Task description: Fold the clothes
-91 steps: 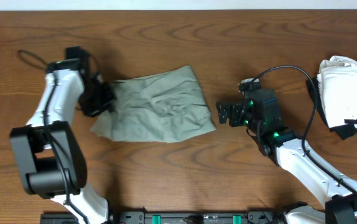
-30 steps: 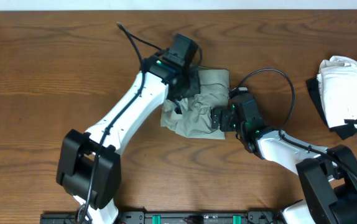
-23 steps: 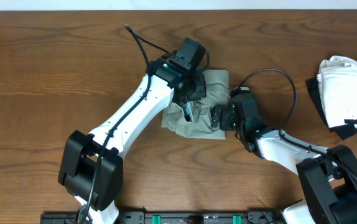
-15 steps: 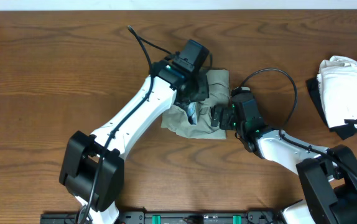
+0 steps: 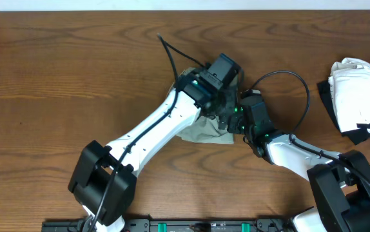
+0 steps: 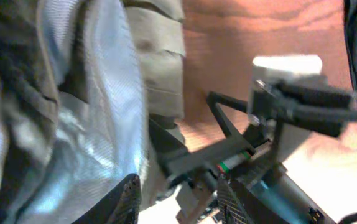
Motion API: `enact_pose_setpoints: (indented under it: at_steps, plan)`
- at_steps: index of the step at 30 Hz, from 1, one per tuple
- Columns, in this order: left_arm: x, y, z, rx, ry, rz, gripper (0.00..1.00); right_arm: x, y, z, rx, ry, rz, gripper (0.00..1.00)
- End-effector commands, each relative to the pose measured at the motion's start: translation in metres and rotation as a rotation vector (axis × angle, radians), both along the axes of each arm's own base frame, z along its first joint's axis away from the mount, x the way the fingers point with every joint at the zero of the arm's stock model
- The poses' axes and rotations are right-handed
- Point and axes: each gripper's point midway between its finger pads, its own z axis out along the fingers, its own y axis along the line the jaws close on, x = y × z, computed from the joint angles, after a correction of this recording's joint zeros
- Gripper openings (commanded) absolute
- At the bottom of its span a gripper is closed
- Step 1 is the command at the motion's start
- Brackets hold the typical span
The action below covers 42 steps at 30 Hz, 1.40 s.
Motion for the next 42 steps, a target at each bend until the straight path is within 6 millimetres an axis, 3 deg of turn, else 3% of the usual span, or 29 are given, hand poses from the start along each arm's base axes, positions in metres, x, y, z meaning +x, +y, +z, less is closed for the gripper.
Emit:
enact_pose_setpoints:
  at_steps: [1, 6, 10, 11, 15, 16, 19, 23, 29, 34, 38, 42]
  plan:
    - [0.001, -0.004, 0.011, -0.006, -0.039, -0.043, 0.42, -0.011, 0.001, -0.012, -0.005, 0.051, -0.013, 0.99]
    - [-0.004, -0.002, 0.039, -0.037, -0.098, -0.096, 0.42, -0.012, -0.007, -0.014, -0.039, 0.054, -0.037, 0.99]
    - [-0.009, 0.016, 0.073, -0.027, -0.179, -0.107, 0.46, -0.012, -0.008, -0.014, -0.035, 0.057, -0.045, 0.99]
    - [-0.008, 0.027, 0.083, -0.008, -0.207, -0.081, 0.50, -0.012, -0.008, -0.014, -0.035, 0.057, -0.047, 0.99]
    - [-0.005, 0.081, 0.118, 0.063, -0.292, 0.039, 0.94, -0.012, -0.009, -0.015, -0.036, 0.060, -0.049, 0.99]
    - [-0.005, 0.096, 0.124, 0.082, -0.303, 0.072, 0.98, -0.012, -0.009, -0.015, -0.036, 0.060, -0.049, 0.99]
    - [0.000, 0.149, 0.133, 0.151, -0.305, 0.193, 0.98, -0.012, -0.009, -0.015, -0.036, 0.059, -0.049, 0.99]
    - [0.011, 0.200, 0.120, 0.188, -0.221, 0.308, 0.98, -0.012, -0.009, -0.015, -0.036, 0.059, -0.049, 0.99]
    - [0.030, 0.225, 0.077, 0.128, -0.061, 0.290, 0.98, -0.012, -0.009, -0.015, -0.036, 0.060, -0.048, 0.99]
    - [0.041, 0.227, 0.034, 0.055, 0.108, 0.303, 0.98, -0.012, -0.009, -0.015, -0.036, 0.061, -0.048, 0.99]
    - [0.036, 0.226, -0.004, 0.058, 0.274, 0.371, 0.98, -0.012, -0.009, -0.015, -0.037, 0.060, -0.048, 0.99]
    - [0.034, 0.212, -0.024, 0.011, 0.362, 0.348, 0.98, -0.012, -0.009, -0.015, -0.037, 0.060, -0.048, 0.99]
